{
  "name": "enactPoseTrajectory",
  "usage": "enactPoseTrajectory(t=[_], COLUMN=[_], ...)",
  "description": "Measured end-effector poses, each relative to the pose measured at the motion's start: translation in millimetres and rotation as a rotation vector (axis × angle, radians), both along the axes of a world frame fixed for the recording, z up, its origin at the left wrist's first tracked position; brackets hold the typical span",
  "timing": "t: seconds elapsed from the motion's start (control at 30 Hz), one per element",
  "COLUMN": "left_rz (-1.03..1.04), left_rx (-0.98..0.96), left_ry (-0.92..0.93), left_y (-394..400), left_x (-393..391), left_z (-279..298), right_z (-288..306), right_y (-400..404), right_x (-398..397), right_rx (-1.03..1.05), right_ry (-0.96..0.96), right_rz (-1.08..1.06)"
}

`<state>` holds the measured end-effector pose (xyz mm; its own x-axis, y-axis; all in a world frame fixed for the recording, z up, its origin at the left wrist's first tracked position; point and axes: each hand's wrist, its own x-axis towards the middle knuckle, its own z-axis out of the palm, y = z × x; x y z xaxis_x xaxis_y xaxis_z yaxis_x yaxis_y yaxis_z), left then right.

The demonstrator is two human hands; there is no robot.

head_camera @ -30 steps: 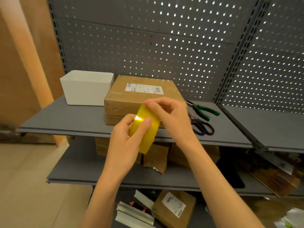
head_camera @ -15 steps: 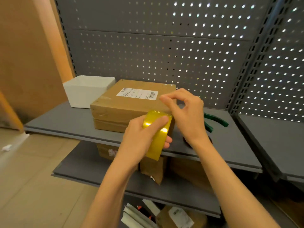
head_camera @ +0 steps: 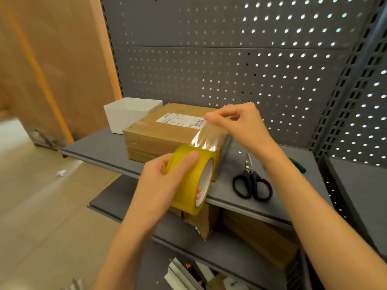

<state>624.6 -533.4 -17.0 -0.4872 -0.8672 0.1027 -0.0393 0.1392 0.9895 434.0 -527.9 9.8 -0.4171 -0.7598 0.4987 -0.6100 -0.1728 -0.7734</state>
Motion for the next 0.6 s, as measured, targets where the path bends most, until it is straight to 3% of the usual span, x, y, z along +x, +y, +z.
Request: enactPoseTrajectory(t=[0.27, 0.43, 0.6], left_rz=[0.163, 0.095, -0.038], left_rx=[-0.204, -0.489, -0.652], left_ry=[-0.125, -0.269, -0.457], left_y=[-20, -40, -52], left_x=[1, -5, -24], left_z=[22, 58, 88], right_z=[-8, -17, -25], right_y=[12, 29, 33], right_x=[-6, -7, -5], right_rx=[-0.072, -0.112, -0.173], right_ry=[-0.021, -0.023, -0.005], right_rz=[-0.06, -0.191, -0.325])
